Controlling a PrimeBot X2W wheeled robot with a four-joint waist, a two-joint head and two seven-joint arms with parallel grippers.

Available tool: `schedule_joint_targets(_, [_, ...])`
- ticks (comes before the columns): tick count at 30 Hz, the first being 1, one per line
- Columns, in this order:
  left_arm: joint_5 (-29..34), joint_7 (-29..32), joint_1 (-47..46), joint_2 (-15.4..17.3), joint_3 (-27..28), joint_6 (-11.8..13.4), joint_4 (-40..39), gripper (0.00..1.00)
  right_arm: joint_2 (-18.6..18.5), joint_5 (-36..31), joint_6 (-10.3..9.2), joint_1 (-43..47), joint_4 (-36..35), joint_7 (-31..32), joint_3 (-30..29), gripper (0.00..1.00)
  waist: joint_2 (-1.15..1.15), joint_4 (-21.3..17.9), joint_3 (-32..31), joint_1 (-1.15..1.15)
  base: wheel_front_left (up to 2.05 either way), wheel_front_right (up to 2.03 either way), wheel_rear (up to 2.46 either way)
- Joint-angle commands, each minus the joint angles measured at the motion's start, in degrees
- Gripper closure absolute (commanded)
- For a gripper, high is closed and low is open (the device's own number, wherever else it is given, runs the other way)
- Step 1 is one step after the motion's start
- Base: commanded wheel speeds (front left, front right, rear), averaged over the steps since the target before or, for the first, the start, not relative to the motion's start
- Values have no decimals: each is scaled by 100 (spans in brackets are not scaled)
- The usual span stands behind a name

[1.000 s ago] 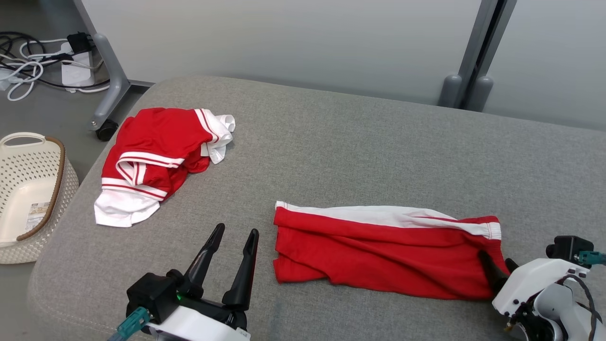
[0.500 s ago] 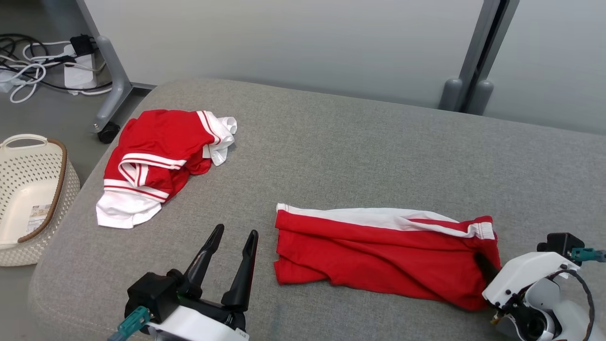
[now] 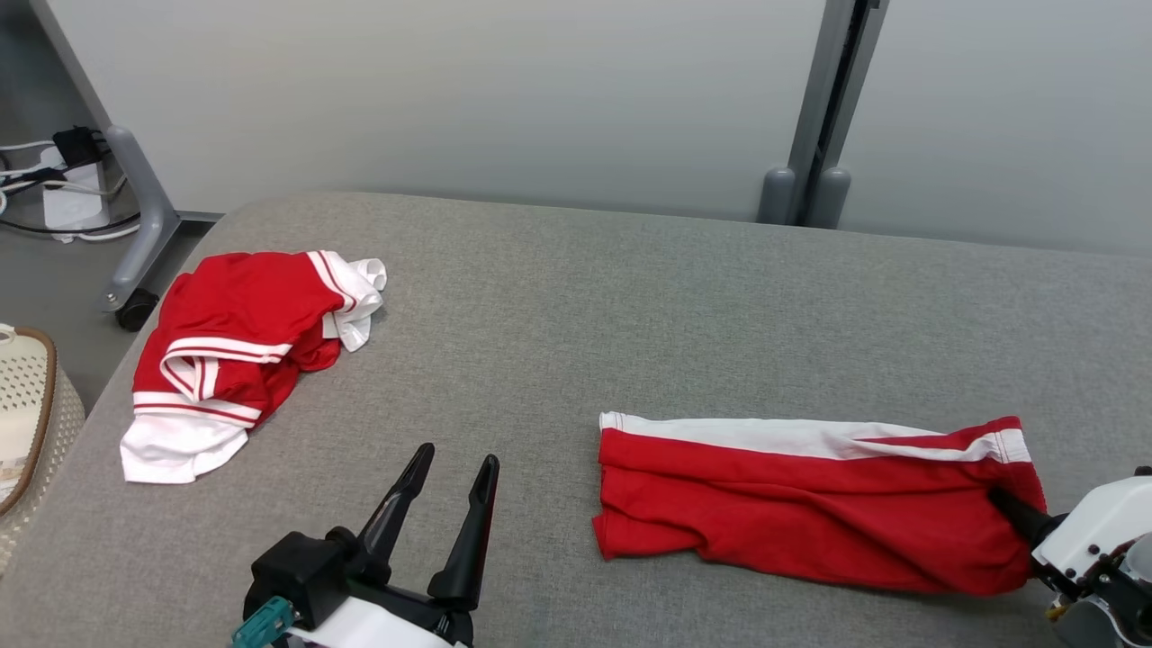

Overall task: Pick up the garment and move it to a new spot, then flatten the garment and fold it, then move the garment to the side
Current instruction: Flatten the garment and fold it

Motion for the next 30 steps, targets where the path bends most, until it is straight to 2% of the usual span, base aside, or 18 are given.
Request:
schedule_joint_targets(1, [-16, 15, 34, 33, 9, 18, -6, 0, -59, 42, 12, 48, -58, 81, -44, 100, 0, -70, -18, 0, 0, 0, 0])
schedule_joint_targets(8, [-32, 23, 71, 5, -58, 49, 17, 0, 1, 359, 12, 46, -523, 516, -329, 100, 0, -191, -94, 0, 0, 0, 0])
schedule_joint_targets(13, [-47, 36, 65, -1, -87, 51, 37, 0, 191, 453, 13, 96, -953, 862, -409, 100, 0, -140, -130, 0, 0, 0, 0])
schedule_joint_targets(21, [-80, 17, 6, -45, -106, 34, 81, 0, 696, 317, 13, 48, -1510, 1429, -386, 100, 0, 118, -92, 0, 0, 0, 0])
schedule_joint_targets(28, [-84, 0, -106, -117, -157, -18, 149, 0, 1221, 180, 13, -240, -1449, 1662, -560, 100, 0, 456, 5, 0, 0, 0, 0])
schedule_joint_targets(30, [-82, -5, -126, -128, -165, -31, 165, 0, 1275, 172, 13, -289, -1420, 1675, -597, 100, 0, 507, 23, 0, 0, 0, 0])
